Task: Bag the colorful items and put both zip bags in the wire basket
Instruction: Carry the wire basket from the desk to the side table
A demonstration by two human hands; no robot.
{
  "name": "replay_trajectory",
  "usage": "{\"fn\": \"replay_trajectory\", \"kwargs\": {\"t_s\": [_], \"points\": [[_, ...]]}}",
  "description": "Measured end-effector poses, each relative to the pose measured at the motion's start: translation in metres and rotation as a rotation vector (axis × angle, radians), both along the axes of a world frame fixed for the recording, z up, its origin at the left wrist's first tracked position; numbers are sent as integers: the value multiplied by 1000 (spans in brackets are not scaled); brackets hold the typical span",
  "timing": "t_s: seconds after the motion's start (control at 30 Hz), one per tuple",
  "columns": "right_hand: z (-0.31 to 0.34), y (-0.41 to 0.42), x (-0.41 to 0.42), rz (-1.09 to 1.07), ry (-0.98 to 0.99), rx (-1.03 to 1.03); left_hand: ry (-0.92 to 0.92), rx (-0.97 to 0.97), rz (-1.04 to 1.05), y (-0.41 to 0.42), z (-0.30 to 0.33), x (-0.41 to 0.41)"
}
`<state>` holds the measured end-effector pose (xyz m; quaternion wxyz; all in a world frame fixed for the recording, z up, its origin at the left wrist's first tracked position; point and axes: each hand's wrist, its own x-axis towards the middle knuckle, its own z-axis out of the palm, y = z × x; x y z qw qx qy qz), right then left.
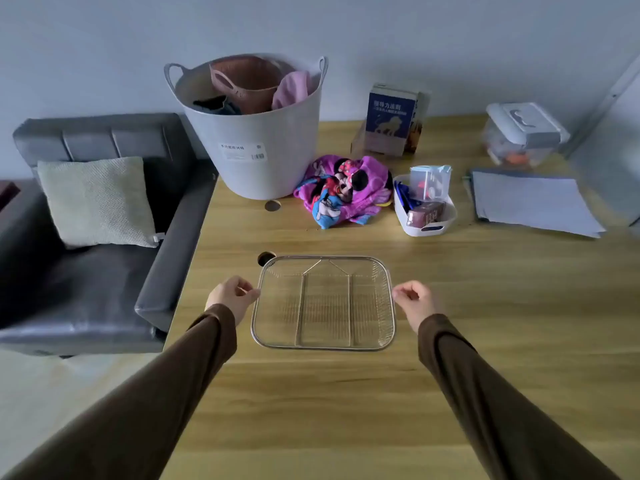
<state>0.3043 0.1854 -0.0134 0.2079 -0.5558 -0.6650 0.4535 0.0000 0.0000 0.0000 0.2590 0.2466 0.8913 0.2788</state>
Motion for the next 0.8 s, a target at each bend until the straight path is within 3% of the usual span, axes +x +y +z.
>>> {"fn": "replay_trajectory", "kwargs": {"t_s": [0.5,0.8], "points": [[-22,2,-3,-25,-320,-11,-18,-63,35,4,-31,-5],[-18,-5,-8,-29,-282,-19,-17,-32,37,-6,-34,-8]]}}
